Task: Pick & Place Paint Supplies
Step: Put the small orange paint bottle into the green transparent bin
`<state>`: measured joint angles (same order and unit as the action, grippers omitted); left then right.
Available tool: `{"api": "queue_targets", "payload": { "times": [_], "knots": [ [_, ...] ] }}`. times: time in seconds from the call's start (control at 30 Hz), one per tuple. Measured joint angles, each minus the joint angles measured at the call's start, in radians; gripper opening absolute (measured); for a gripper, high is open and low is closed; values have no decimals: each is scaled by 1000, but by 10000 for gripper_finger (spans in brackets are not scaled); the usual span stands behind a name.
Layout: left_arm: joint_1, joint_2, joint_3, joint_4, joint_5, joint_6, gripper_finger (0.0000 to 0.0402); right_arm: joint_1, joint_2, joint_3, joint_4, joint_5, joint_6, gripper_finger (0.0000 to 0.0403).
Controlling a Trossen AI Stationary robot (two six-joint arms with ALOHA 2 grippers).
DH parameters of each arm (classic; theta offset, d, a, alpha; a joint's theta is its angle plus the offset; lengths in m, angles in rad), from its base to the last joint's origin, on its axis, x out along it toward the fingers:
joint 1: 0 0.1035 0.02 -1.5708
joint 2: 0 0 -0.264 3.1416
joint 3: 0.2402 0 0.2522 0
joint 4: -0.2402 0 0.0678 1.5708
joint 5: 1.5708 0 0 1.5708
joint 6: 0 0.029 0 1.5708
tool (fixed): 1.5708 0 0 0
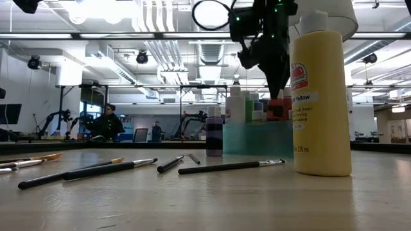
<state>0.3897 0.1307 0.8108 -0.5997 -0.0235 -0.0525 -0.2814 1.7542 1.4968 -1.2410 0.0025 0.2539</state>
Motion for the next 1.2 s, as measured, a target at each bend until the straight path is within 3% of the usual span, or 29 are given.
{"api": "queue_targets", "payload": {
  "times": [0.6,1.2],
  "knots": [
    [0,0,0,0,0,0,243,-99,-2,-156,160,12,0,121],
    [0,0,0,0,0,0,243,-105,0,-159,203,55,8,117]
  ]
}}
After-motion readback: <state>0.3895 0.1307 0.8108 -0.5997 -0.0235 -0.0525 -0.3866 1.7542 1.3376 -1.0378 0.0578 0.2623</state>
